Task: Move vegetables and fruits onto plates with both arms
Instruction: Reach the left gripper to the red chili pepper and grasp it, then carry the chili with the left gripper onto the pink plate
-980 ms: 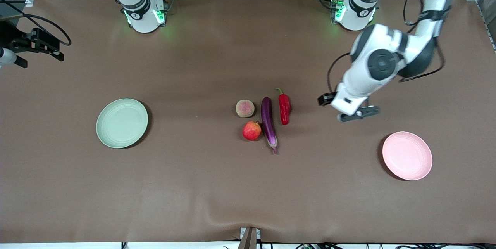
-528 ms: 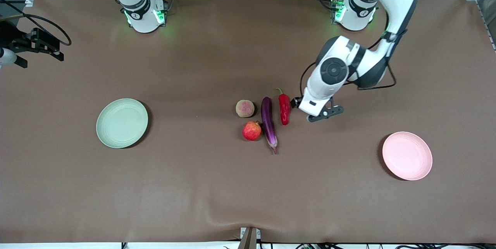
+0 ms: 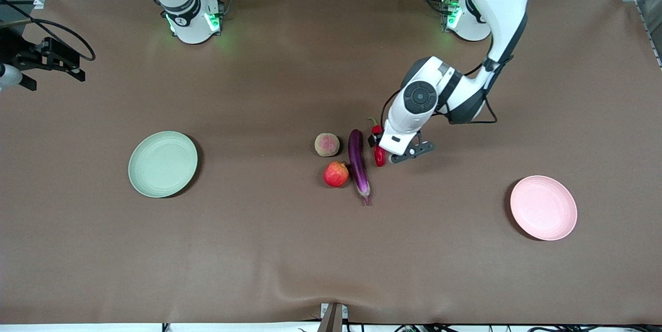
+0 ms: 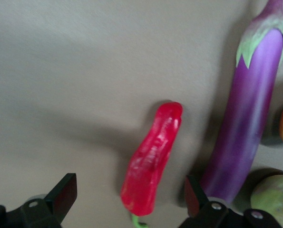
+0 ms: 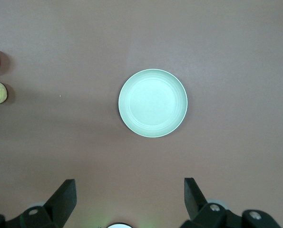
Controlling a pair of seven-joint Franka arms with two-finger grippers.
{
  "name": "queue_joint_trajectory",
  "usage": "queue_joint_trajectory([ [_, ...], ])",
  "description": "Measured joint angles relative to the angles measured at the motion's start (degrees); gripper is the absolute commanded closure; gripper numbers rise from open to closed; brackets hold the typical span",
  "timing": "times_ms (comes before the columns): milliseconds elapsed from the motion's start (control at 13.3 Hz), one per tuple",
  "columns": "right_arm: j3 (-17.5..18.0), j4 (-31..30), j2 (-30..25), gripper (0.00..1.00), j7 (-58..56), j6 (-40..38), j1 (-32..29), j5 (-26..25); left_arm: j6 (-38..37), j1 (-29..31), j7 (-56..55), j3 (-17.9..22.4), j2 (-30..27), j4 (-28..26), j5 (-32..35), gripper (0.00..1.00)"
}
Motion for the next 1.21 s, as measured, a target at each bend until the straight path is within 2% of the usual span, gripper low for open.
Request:
queue_joint_trajectory([
  [226, 0.0, 0.0, 0.0, 0.00, 0.0, 0.0, 0.0, 0.0, 5.5, -0.9, -2.4, 0.0, 2.7, -1.1, 1.0, 0.28],
  [302, 0.0, 0.0, 0.0, 0.00, 0.0, 0.0, 0.0, 0.0, 7.1, -0.9, -2.9, 0.0, 3.5, -1.7, 1.1, 0.50],
  [377, 0.0, 0.0, 0.0, 0.00, 0.0, 0.0, 0.0, 0.0, 8.1, -0.9, -3.0, 0.1, 4.1, -2.0, 1.1, 0.88],
  [452, 0.0, 0.0, 0.0, 0.00, 0.0, 0.0, 0.0, 0.0, 8.5, -0.9, -3.0, 0.2, 4.6, -2.1, 1.1, 1.00],
  [679, 0.0, 0.0, 0.0, 0.00, 0.0, 0.0, 0.0, 0.0, 8.6, -0.4, -3.0, 0.6, 4.5, -1.9, 1.1, 1.00],
  [829, 0.0, 0.0, 0.0, 0.00, 0.0, 0.0, 0.0, 0.0, 6.0, 2.0, -2.3, 1.0, 2.9, -1.4, 1.5, 1.00],
  [1056, 0.0, -0.1, 0.1, 0.00, 0.0, 0.0, 0.0, 0.0, -1.4, 12.8, 7.9, 1.3, -3.0, -0.4, 2.3, 1.00],
  [1206, 0.1, -0.1, 0.2, 0.00, 0.0, 0.0, 0.0, 0.0, -3.1, 20.3, 16.1, 1.4, -5.8, -0.2, 2.4, 1.00],
])
